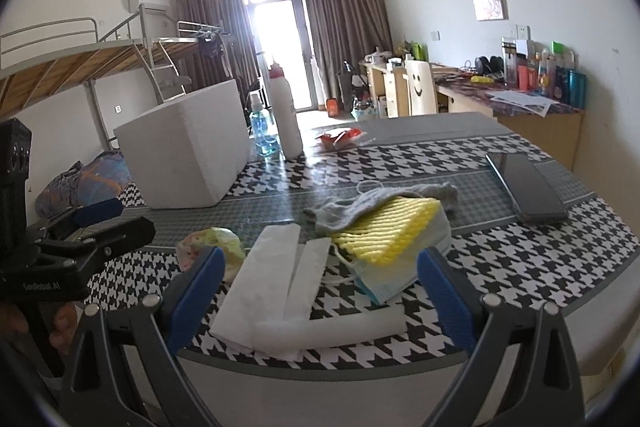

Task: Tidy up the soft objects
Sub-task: 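Lower the left gripper onto the floral wet-wipe pack and close it, then grasp the white paper towel with the right gripper while the left lifts the wipe pack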

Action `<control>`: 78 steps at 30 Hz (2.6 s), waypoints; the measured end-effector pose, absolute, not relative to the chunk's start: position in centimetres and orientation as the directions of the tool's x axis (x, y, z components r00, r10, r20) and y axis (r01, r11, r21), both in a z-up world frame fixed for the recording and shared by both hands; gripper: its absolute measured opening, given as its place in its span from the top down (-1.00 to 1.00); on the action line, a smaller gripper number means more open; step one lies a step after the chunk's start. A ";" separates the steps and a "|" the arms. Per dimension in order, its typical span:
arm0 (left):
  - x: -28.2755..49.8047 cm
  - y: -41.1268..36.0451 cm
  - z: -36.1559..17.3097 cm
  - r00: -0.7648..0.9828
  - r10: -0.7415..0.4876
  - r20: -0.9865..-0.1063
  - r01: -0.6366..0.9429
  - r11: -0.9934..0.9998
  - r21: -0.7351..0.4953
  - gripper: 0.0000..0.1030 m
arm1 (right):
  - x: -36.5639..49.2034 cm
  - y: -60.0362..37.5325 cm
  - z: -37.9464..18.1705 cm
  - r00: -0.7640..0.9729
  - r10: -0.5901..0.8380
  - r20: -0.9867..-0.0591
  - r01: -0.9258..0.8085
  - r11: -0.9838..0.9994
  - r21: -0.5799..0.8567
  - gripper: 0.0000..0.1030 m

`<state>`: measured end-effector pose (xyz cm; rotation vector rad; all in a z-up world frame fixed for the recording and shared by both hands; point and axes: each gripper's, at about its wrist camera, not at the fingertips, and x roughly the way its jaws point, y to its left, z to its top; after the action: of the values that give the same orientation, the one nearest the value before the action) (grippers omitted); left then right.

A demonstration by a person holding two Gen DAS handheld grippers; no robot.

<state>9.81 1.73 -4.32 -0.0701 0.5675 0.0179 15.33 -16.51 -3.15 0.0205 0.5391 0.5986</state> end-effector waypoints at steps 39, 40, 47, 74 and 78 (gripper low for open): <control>14.9 2.2 -8.4 0.705 -0.073 -0.706 0.087 0.996 -0.016 -0.26 | 16.9 -14.1 -4.6 0.578 0.588 -0.566 -0.606 0.774 0.186 -0.91; 14.9 2.2 -8.2 0.706 -0.066 -0.706 0.099 0.995 0.006 -0.26 | 16.8 -14.1 -4.6 0.579 0.588 -0.565 -0.606 0.774 0.184 -0.91; 15.1 0.8 -8.4 0.679 -0.107 -0.727 0.260 0.960 0.101 -0.26 | 16.4 -14.0 -4.4 0.571 0.602 -0.558 -0.619 0.762 0.189 -0.91; 15.5 2.0 -9.2 0.604 -0.210 -0.769 0.357 0.934 0.026 0.39 | 17.1 -12.8 -4.5 0.537 0.592 -0.601 -0.621 0.760 0.193 -0.91; 14.5 3.0 -8.0 0.657 -0.208 -0.724 0.304 0.953 0.002 0.40 | 17.3 -12.3 -4.6 0.530 0.584 -0.615 -0.620 0.762 0.188 -0.91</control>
<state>14.45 2.97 -7.97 0.1272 0.8033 -0.2907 17.30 -12.30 -4.57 -0.0560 0.7122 0.7189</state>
